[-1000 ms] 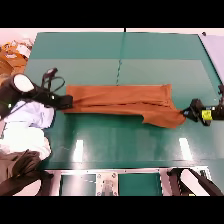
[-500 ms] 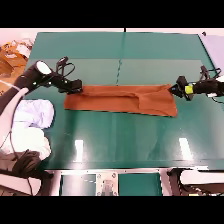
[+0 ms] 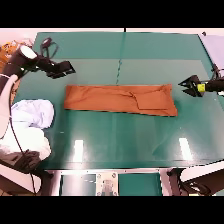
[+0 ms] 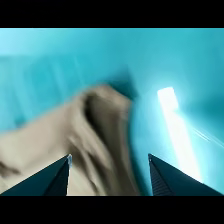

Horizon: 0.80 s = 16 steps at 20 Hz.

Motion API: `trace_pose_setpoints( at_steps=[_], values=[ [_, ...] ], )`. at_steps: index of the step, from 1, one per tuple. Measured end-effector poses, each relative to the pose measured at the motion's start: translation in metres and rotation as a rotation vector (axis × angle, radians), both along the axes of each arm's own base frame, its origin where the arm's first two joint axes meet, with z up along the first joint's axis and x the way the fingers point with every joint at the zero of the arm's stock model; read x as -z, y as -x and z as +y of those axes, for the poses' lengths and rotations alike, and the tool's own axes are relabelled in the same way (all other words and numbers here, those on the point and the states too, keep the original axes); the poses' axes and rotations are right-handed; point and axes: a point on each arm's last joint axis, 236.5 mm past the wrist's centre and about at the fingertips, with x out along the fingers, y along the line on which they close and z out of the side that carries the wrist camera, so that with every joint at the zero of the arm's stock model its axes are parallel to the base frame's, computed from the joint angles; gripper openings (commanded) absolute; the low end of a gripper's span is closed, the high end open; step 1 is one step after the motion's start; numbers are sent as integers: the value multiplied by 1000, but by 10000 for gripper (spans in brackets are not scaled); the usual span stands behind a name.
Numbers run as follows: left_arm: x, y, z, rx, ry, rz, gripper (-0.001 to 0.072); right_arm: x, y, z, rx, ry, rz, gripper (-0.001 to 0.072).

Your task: Fold the shirts.

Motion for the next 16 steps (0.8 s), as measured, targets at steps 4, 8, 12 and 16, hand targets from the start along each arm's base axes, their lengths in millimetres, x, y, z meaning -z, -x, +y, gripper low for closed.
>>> trace_pose_setpoints(
  at_steps=[4, 8, 12, 16],
  values=[
    [-10, 10, 13, -1, 18, 56, 22, 36, 19, 12, -119, -62, 54, 556],
    [-11, 22, 5, 36, 26, 102, 22, 50, 16, 64, -253, -212, 29, 555],
    [-11, 31, -9, 75, 28, 128, 22, 54, 10, 93, -350, -230, 5, 19],
    [-7, 37, -49, 152, 21, 121, 22, 27, -5, 111, -425, -218, -38, 15]
  ],
)
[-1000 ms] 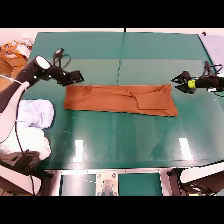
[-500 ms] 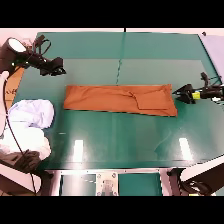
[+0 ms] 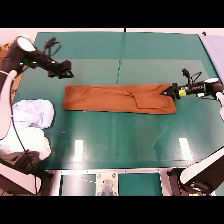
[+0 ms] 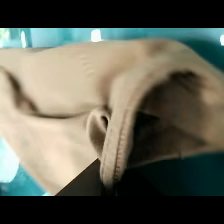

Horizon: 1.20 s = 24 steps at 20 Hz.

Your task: Fold the shirts.

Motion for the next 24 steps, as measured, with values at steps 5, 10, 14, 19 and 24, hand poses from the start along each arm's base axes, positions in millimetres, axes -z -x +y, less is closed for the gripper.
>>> trace_pose_setpoints(
  at_steps=[5, 10, 14, 19, 24],
  values=[
    [34, 13, -118, 165, 41, -34, 22, -78, 6, 12, -98, 136, -37, 15],
    [91, 64, -271, 329, 155, -31, 22, -172, 28, 44, -133, 243, -150, 16],
    [123, 106, -334, 382, 221, 27, 22, -210, 46, 65, -139, 268, -191, 16],
    [107, 110, -324, 444, 251, 87, 20, -220, 54, 81, -141, 265, -187, 16],
    [27, 54, -217, 469, 93, -3, 22, -226, 60, 128, -188, 225, -176, 16]
  ],
)
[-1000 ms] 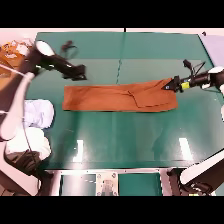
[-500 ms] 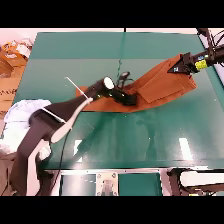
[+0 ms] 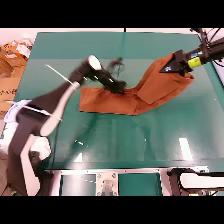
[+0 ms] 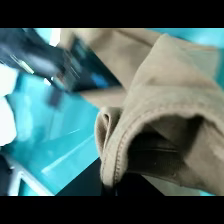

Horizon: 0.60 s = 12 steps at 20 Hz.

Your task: Fold the shirts.

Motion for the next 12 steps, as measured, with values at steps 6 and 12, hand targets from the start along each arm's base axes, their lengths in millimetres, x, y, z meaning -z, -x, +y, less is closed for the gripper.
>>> trace_pose_setpoints(
  at_steps=[6, 12],
  values=[
    [-82, -34, 163, -175, -175, -100, 22, 16, -14, 129, -68, -71, -43, 52],
    [-104, -36, 241, -301, -225, -96, 22, 115, -37, 312, 5, -193, -98, 463]
  ],
)
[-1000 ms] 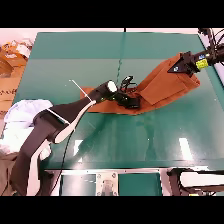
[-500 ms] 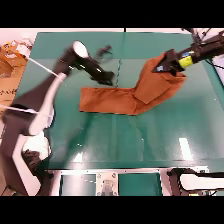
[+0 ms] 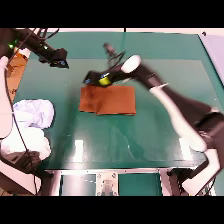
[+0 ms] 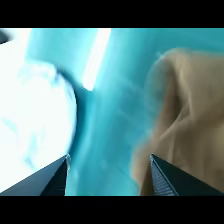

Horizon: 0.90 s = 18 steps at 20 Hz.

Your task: Fold the shirts.

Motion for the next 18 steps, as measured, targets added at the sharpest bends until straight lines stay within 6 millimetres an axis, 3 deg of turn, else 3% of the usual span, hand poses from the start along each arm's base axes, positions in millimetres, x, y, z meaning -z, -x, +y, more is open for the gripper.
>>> trace_pose_setpoints(
  at_steps=[1, 2, 4, 6, 10, 11, 12, 13, 16, 18],
  values=[
    [2, 1, 5, -9, -3, 10, 22, 11, -4, 15, 32, -24, -3, 149],
    [5, 3, 9, -14, -8, 21, 22, 18, -8, 21, 57, -38, -1, 27],
    [7, 4, 16, -21, -14, 30, 22, 25, -19, 15, 90, -46, 10, 14],
    [9, 4, 18, -18, -17, 32, 22, 22, -37, -15, 112, -35, 16, 14],
    [10, 5, 21, -15, -23, 32, 22, 15, -54, -123, 126, 95, 50, 16],
    [10, 4, 21, -15, -23, 31, 22, 17, -54, -155, 150, 133, 64, 82],
    [10, 4, 21, -15, -23, 31, 22, 19, -51, -186, 183, 160, 83, 382],
    [10, 4, 21, -14, -23, 31, 21, 28, -43, -214, 210, 190, 118, 568],
    [10, 2, 21, -17, -23, 23, 21, 72, -15, -268, 262, 250, 254, 568],
    [10, 1, 21, -18, -22, 17, 22, 103, 3, -273, 252, 251, 336, 568]
  ],
)
